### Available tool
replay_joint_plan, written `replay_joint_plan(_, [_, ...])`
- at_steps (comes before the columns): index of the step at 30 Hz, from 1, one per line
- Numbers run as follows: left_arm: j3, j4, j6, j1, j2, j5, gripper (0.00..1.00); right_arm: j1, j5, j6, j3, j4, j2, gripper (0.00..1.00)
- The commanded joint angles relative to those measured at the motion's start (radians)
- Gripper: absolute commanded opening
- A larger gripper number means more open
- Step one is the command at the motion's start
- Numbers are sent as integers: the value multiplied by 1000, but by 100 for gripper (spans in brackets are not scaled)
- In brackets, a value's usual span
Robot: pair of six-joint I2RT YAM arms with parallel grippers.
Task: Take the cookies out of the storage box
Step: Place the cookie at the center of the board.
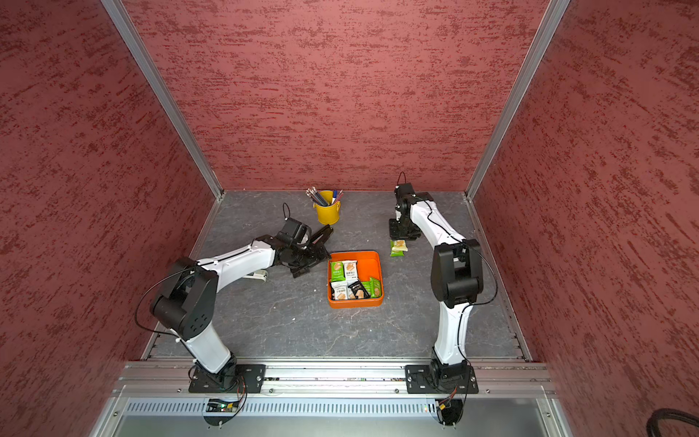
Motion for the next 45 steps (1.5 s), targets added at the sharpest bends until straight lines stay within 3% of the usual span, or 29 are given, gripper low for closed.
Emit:
replay_joint_plan(1, [26,8,-17,-4,22,-18,100,-49,32,-32,35,-32,32,38])
replay_joint_plan(6, [28,16,-35,-7,29,-29,100,-115,5,-15,55,-23,96,38])
replay_joint_plan(21, [5,11,-70,-24,14,-61,100,-154,-44,0,125,5,240,40])
replay_joint_plan(25, [-18,13,-81,-28,-9,-72,100,-160,-45,0,122,3,241,48])
replay_joint_plan(31, [-31,-2,-81,-33,-31,-79,100,-161,-72,8,97,12,170,58])
replay_joint_plan(45, [-59,-44,-31,-37,-84,-44,100,-116,-310,139,-258,135,-215,57])
